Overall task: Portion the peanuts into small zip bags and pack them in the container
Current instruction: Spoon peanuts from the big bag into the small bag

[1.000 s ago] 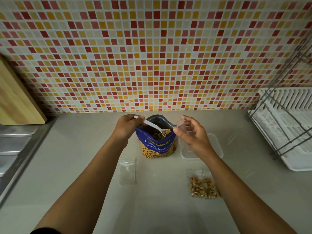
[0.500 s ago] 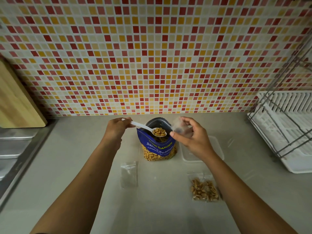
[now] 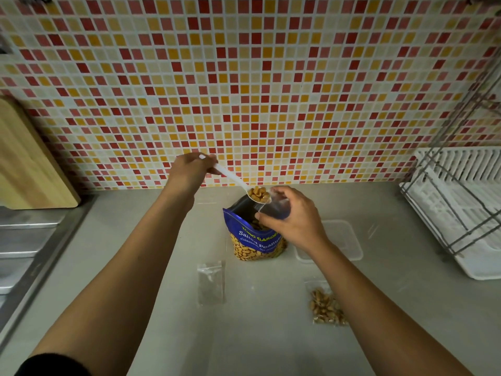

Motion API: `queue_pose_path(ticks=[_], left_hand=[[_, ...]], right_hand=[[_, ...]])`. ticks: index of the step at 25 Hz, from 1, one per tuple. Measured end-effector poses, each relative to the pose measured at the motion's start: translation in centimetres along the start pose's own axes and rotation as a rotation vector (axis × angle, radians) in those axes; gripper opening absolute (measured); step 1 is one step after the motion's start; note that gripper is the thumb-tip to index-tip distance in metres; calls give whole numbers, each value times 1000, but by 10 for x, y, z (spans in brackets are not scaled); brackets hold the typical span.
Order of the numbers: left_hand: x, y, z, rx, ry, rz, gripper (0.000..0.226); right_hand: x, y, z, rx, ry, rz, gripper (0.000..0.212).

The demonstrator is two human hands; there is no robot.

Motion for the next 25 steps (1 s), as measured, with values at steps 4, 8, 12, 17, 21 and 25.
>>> queue_pose_path(ticks=[4,8,12,17,21,25], left_hand=[[10,27,-34,590,-304,202,21],[-3,26,-68,715,-286,38,22],[7,11,-24,587,-457,44,25],[57,20,58,584,-1019,137,29],[78,14,72,208,-845,85,25],[71,3,65,35,-498,109,26]], right_hand=[[7,4,4,116,-270,-80,55],[3,10,1,218,-461,-131,42],[-2,15,-16,284,-470,-169,45],[-1,21,-28,315,-388,-88,41],[-4,17,-31,292,-334,-7,49],[-7,17,-31,302,-331,35,55]])
Point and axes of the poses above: each hand's wrist, its own y-axis away from the middle knuckle, its own x-axis out of the palm, z = x × y, the point moved 1 cm from there along -y, towards the middle knuckle, and after that the axes turned 11 degrees about -z, right-handed, at the moved point
